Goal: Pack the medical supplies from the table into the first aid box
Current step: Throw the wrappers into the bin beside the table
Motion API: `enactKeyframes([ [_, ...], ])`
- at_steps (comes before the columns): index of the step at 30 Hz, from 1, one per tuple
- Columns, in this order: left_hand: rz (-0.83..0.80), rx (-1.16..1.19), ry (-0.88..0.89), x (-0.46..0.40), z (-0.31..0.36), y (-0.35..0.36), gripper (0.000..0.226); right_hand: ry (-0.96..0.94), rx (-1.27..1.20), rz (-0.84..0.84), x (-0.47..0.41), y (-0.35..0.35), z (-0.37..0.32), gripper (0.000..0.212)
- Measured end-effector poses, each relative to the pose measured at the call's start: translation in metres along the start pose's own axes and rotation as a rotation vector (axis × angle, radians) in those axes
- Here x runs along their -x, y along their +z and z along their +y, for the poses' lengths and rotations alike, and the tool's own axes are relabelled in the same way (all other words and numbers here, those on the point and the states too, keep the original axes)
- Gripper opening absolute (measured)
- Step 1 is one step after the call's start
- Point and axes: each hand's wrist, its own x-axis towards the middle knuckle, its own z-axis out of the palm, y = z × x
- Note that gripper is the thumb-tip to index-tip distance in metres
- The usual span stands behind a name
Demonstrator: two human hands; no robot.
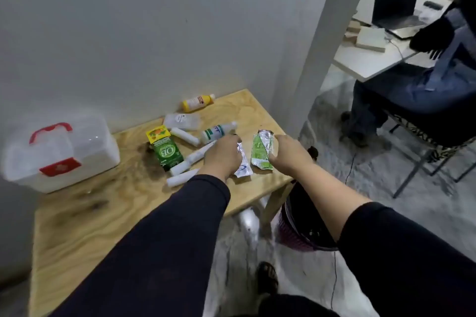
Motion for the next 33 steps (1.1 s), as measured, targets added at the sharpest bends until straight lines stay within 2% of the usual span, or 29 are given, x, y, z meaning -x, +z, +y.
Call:
enactKeyframes([
  [6, -0.025, -0.101, -0.12, -0.043, -0.003, 0.037, 0.046, 0.074, -0.179, -0.142, -0.055, 0.027, 0.022, 0.061],
  [10, -0.002, -0.262, -0.109, -0.06, -0.009, 0.048, 0.063, 0.103, -0.185, -0.128, -0.082, 0.042, 0.025, 0.084],
  [14, -0.067, -0.349, -0.148, -0.074, -0.01, 0.043, 0.085, 0.145, -0.211, -0.155, -0.097, 0.043, 0.019, 0.104],
  [17, -0.11, -0.426, -0.156, -0.083, -0.008, 0.04, 0.083, 0.208, -0.285, -0.208, -0.107, 0.043, 0.014, 0.091],
  [20, -0.05, -0.411, -0.152, -0.084, -0.009, 0.038, 0.061, 0.232, -0.359, -0.174, -0.109, 0.045, 0.013, 0.076],
  [23, 0.03, -0.207, -0.182, -0.079, -0.01, 0.039, 0.033, 0.237, -0.429, -0.11, -0.105, 0.042, 0.016, 0.056],
  [26, 0.01, -0.021, -0.211, -0.081, -0.002, 0.034, 0.029, 0.259, -0.515, -0.02, -0.099, 0.032, 0.027, 0.015],
  [27, 0.009, 0.003, -0.199, -0.084, 0.004, 0.031, 0.028, 0.275, -0.544, 0.01, -0.095, 0.025, 0.031, 0.01],
  [29, 0.045, 0.07, -0.169, -0.09, 0.022, 0.027, 0.026, 0.317, -0.616, 0.082, -0.085, 0.01, 0.042, 0.008],
  [33, 0.088, 0.271, -0.089, -0.1, 0.075, 0.031, 0.012, 0.399, -0.609, 0.281, -0.059, -0.019, 0.078, 0.022],
])
